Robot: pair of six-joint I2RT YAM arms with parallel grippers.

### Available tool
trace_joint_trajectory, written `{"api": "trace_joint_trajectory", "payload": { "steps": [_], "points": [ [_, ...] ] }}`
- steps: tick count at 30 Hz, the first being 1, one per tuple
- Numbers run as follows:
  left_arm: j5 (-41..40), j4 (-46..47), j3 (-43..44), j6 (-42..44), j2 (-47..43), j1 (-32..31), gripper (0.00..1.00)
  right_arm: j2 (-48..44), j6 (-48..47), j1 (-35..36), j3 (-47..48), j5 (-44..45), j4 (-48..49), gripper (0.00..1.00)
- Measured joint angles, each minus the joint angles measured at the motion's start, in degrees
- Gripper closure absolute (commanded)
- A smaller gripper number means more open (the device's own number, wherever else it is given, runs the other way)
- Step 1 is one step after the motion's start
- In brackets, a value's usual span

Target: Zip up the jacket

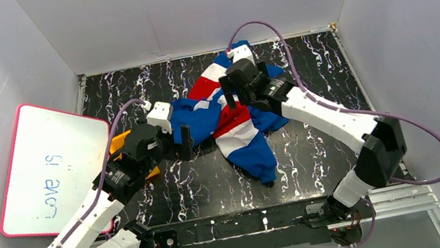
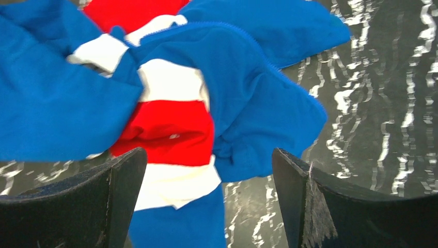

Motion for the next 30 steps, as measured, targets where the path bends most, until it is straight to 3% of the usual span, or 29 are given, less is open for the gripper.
{"api": "trace_joint_trajectory", "payload": {
  "steps": [7,19,23,30],
  "points": [
    [1.6,0.0,0.0,0.0,0.7,0.0,0.02,15.3,-5.4,-2.2,11.3,4.2,-2.7,0.02],
    [1.7,0.1,-0.9,0.0,0.2,0.0,0.02,22.0,-8.9,-8.9,11.2,-17.8,1.4,0.04],
    [1.6,0.1,-0.9,0.0,0.2,0.0,0.02,26.3,-8.7,-8.9,11.7,-20.5,1.3,0.22],
    [1.6,0.1,-0.9,0.0,0.2,0.0,0.02,27.9,-7.2,-8.9,10.6,-23.8,1.6,0.78]
  ]
}}
